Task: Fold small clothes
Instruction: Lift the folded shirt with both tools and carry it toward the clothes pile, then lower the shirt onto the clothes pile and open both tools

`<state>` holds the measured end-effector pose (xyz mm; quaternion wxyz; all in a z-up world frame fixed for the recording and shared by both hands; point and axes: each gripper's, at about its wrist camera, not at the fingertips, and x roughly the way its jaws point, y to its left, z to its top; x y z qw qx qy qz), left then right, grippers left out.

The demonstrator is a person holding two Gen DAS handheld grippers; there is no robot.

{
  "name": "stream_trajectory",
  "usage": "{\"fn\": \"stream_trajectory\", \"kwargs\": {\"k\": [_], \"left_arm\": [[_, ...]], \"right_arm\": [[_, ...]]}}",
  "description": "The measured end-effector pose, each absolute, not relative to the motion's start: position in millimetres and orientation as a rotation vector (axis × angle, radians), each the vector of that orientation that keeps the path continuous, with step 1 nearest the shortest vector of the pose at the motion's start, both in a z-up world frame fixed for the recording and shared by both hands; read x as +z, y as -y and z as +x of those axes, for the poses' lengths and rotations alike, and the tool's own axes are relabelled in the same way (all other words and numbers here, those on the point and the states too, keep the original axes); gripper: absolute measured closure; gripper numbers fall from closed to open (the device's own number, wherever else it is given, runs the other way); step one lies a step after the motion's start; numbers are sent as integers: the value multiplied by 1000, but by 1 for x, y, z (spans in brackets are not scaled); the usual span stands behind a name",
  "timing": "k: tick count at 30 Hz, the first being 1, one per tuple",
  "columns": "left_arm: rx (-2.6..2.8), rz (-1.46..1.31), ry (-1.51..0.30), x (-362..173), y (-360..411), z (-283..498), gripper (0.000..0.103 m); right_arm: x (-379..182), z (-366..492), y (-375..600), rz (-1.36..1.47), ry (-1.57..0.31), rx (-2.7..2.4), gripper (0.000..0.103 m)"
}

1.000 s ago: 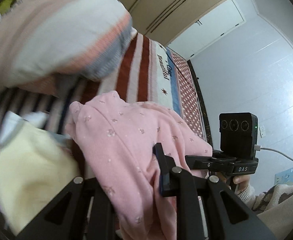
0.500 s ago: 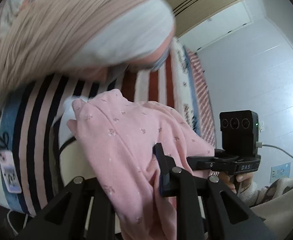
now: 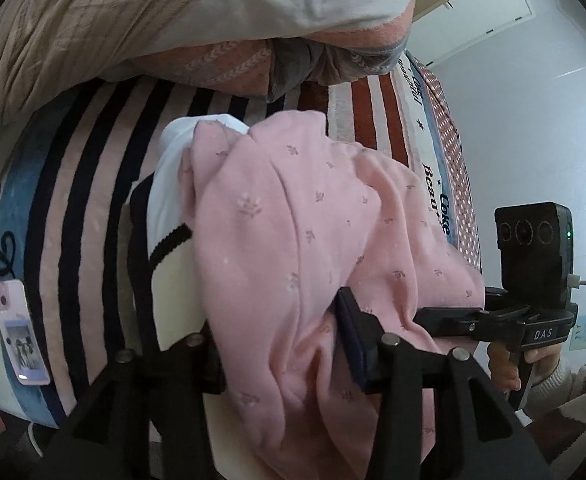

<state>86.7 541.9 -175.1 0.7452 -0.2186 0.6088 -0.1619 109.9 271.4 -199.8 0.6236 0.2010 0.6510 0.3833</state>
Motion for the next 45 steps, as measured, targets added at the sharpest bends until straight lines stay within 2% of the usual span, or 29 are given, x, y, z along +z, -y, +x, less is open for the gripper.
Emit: {"fn": "stream_trajectory", "kwargs": {"k": [3, 5, 7, 8, 10, 13, 20, 29, 35, 41, 45], "left_arm": [[-359, -464, -1329, -169, -539, 89, 60], [-353, -451, -1325, -165, -537, 90, 55], [-327, -420, -1320, -158, -537, 90, 44], [-319, -407, -1317, -156, -536, 90, 43], [-295, -374, -1317, -151, -535, 90, 33], [-250, -328, -1313, -144, -535, 89, 25], [-146, -277, -1282, -111, -537, 87, 24], [-62, -224, -1158, -29, -506, 79, 23], [-67, -174, -1052, 33, -445, 58, 23], [-98, -174, -895, 103, -354, 30, 18], [-84, -133, -745, 144, -280, -2, 14]], "right_arm": [[-194, 109, -265, 439, -1479, 864, 68], [-194, 108, -264, 429, -1472, 850, 63], [-192, 103, -263, 415, -1466, 829, 54], [-191, 102, -261, 410, -1462, 821, 49], [-189, 100, -259, 407, -1456, 812, 46], [-184, 98, -255, 400, -1449, 791, 44], [-162, 99, -242, 367, -1414, 778, 43], [-106, 92, -196, 341, -1332, 770, 43], [-63, 77, -150, 304, -1253, 746, 43], [1, 50, -91, 220, -1095, 707, 43], [57, 16, -48, 100, -909, 663, 34]]}}
